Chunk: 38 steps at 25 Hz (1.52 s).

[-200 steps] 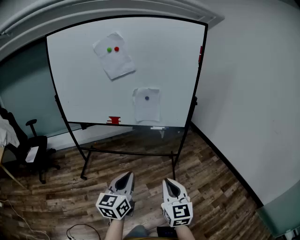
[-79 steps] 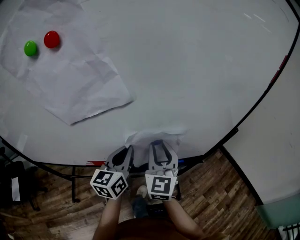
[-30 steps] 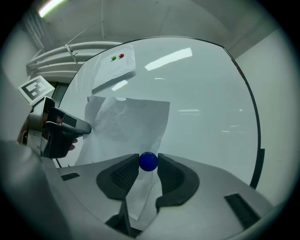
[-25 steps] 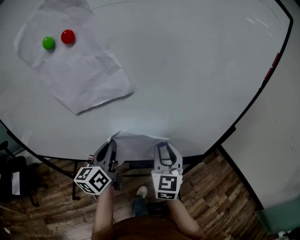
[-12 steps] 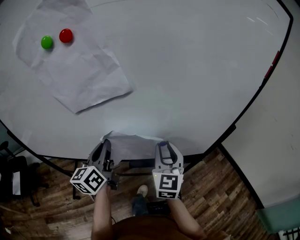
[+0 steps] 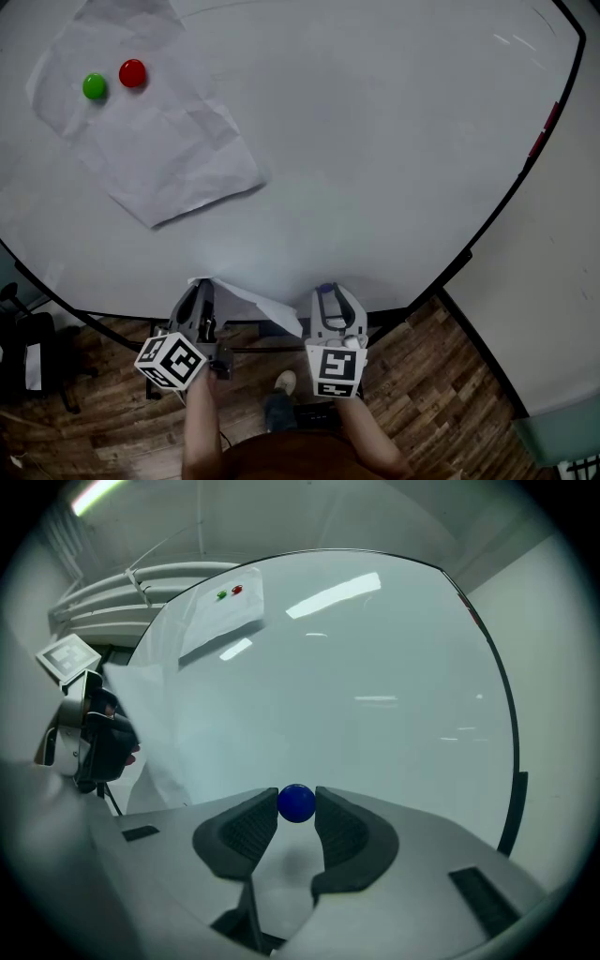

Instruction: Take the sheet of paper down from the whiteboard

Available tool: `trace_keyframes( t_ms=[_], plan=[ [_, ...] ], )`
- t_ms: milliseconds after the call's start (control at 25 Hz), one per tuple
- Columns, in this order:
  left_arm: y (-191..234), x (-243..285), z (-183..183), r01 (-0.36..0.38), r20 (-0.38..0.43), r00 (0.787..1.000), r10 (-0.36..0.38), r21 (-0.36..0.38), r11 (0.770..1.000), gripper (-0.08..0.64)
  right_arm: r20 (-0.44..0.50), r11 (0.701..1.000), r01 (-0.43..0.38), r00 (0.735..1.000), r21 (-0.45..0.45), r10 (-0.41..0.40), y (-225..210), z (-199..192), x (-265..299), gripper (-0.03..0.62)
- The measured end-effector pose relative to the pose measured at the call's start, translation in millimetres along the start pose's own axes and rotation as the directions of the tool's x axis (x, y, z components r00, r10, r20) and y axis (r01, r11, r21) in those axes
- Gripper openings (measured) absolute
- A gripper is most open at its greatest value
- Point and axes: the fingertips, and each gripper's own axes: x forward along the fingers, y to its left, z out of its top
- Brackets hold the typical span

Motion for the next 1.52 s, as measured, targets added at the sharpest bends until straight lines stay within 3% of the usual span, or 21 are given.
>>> trace_keyframes(
  t_ms=[1520],
  plan=[
    [1.2, 6.1, -3.8, 0.004, -0.003, 1.000, -0.004, -0.028, 1.000, 0.025, -0.003, 1.000, -0.014, 1.000, -0.014, 0.014, 0.7, -3.0, 3.2, 0.135]
  ],
)
